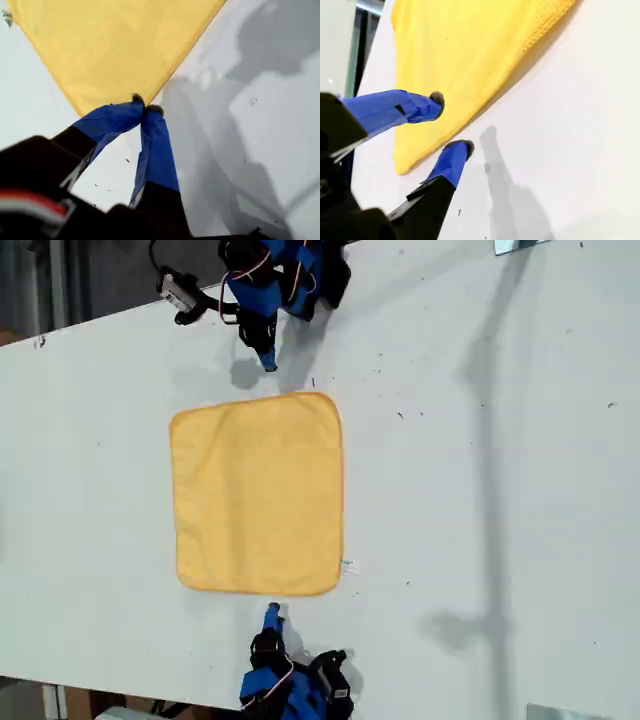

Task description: Grasp corners of a square towel and fold twice.

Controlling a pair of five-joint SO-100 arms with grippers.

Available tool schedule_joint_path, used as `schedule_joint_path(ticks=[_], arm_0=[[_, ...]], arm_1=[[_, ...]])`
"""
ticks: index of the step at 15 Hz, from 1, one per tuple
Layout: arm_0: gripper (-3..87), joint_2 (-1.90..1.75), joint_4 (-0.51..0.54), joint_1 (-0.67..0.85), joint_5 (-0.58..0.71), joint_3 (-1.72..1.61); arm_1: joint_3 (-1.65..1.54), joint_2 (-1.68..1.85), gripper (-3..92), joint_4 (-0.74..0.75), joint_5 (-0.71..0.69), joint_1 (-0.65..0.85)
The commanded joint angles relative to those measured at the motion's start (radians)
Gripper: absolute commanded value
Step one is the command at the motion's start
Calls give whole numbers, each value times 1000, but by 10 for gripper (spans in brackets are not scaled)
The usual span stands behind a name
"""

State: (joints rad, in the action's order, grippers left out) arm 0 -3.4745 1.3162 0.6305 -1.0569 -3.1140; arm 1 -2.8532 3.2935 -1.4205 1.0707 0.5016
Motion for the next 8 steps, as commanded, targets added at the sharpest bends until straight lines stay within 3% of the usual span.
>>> schedule_joint_path(ticks=[1, 6, 8], arm_0=[[95, -6, 25, 75, -272, 38], [140, -6, -41, 28, -199, 17], [147, -6, -74, -23, -170, 26]], arm_1=[[3, -9, 29, -12, 278, -241], [31, -6, 7, -52, 285, -192], [28, 0, 97, -32, 236, -273]])
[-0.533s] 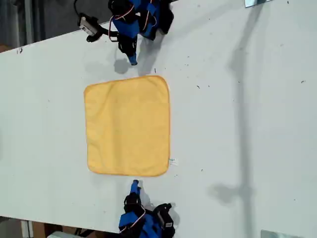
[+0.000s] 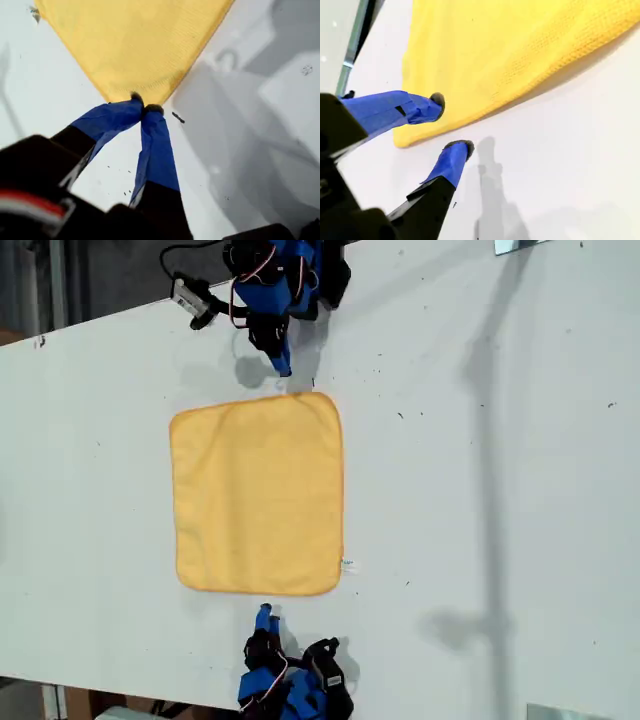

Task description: Grasp corners of a square towel and fold twice.

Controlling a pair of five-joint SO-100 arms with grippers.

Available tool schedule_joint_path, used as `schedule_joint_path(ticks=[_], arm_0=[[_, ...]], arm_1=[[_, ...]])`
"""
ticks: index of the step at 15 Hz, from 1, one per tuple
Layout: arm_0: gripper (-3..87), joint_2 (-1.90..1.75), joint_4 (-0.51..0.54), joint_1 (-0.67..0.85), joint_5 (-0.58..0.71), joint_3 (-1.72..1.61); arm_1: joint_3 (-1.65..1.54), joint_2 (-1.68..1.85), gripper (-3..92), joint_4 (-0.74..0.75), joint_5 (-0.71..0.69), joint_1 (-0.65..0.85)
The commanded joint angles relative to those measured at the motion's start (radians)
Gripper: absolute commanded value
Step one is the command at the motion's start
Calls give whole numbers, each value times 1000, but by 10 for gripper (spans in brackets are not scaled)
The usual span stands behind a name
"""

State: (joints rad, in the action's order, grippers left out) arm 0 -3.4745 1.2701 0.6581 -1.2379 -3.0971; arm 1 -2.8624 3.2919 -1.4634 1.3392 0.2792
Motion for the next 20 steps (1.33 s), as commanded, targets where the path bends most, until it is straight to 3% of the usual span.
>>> schedule_joint_path(ticks=[1, 2, 3, 4, 6, 9, 13, 15, 20], arm_0=[[133, 15, -67, -127, 8, 54], [122, 233, -115, -201, 6, 196], [110, 726, -69, -265, -40, 451], [110, 1209, 14, -328, -86, 706], [148, 1671, -18, -423, -158, 927], [156, 1749, -132, -512, -244, 933], [153, 1770, -153, -517, -245, 931], [153, 1801, -167, -517, -242, 933], [153, 1795, -112, -561, -272, 974]], arm_1=[[32, -11, 117, 137, -121, -74], [138, -163, 140, 170, -184, -66], [341, -537, 157, 153, -256, -35], [525, -937, 168, 156, -282, -87], [726, -1434, 181, 187, -288, -198], [910, -1850, 245, 218, -296, -265], [985, -1967, 290, 235, -324, -250], [979, -1968, 0, 235, -316, -247], [965, -1959, -1, 233, -299, -250]])
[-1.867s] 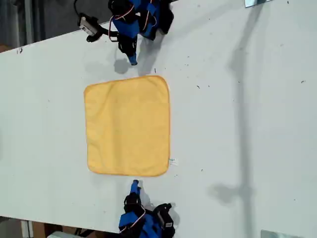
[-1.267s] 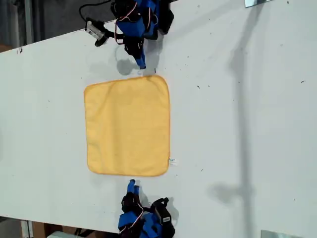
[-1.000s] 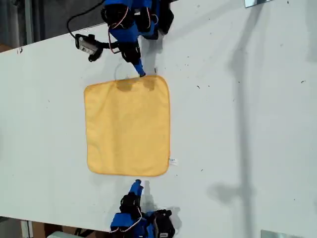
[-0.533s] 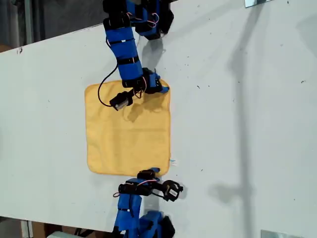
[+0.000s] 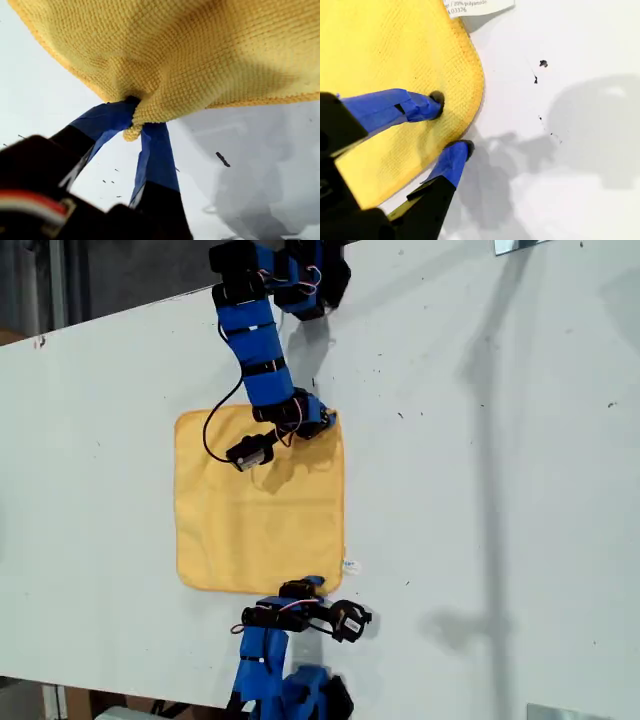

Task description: Grasp corners of a square towel and fold twice.

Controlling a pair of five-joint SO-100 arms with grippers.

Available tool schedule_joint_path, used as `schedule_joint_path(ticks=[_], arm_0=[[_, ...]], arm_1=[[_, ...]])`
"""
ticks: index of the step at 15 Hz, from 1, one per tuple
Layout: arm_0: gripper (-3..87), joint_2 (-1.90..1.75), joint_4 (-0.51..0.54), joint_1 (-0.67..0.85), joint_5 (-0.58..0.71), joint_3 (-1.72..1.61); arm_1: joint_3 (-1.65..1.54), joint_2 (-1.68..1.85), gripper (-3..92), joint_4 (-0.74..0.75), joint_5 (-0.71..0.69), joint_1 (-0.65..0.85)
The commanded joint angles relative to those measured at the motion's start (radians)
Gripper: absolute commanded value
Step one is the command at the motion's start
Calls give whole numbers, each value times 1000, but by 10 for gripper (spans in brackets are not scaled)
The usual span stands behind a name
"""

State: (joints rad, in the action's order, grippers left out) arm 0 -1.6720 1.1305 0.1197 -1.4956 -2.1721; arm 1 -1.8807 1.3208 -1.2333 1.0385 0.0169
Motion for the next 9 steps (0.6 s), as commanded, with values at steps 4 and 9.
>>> schedule_joint_path(ticks=[4, 9], arm_0=[[168, -2, 55, -48, -64, 51], [-3, 54, -41, -115, -129, 38]], arm_1=[[-18, 12, -1, 3, 0, 6], [-21, 14, -1, 5, 2, 0]])
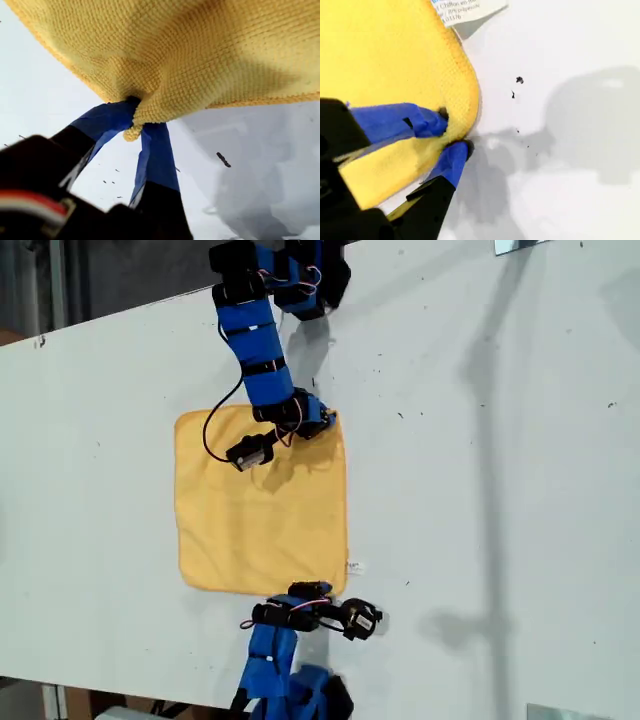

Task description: Grasp corners of a square towel and fold twice.

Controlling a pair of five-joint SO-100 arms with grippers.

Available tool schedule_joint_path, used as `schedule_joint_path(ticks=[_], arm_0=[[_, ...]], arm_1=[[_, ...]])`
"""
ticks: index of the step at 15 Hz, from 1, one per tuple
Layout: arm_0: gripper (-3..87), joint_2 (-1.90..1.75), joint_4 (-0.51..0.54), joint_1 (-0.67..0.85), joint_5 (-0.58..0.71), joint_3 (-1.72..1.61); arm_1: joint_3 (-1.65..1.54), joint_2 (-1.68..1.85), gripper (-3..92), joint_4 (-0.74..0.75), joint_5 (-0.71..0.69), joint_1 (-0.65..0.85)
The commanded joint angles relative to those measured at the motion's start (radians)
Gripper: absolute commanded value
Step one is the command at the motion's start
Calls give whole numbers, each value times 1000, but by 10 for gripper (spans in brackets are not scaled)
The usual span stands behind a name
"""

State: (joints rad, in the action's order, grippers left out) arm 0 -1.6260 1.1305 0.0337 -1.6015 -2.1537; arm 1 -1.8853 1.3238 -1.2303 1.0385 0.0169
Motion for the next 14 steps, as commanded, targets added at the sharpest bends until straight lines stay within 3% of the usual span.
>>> schedule_joint_path(ticks=[1, 4, 6, 8, 11, 14], arm_0=[[-3, 37, -66, -46, -29, 35], [-3, 83, -61, -60, -9, 112], [-3, 71, 66, -34, 55, 239], [-3, -8, 202, 31, 179, 394], [-3, -147, 388, 192, 382, 620], [-3, -199, 397, 463, 600, 727]], arm_1=[[-23, 15, -1, 5, 3, 0], [-35, 41, -1, 6, 26, -2], [-5, 115, -1, -15, 37, -8], [57, 281, -1, -130, 26, 23], [103, 600, -1, -247, -106, 204], [224, 718, -1, -241, -302, 462]])
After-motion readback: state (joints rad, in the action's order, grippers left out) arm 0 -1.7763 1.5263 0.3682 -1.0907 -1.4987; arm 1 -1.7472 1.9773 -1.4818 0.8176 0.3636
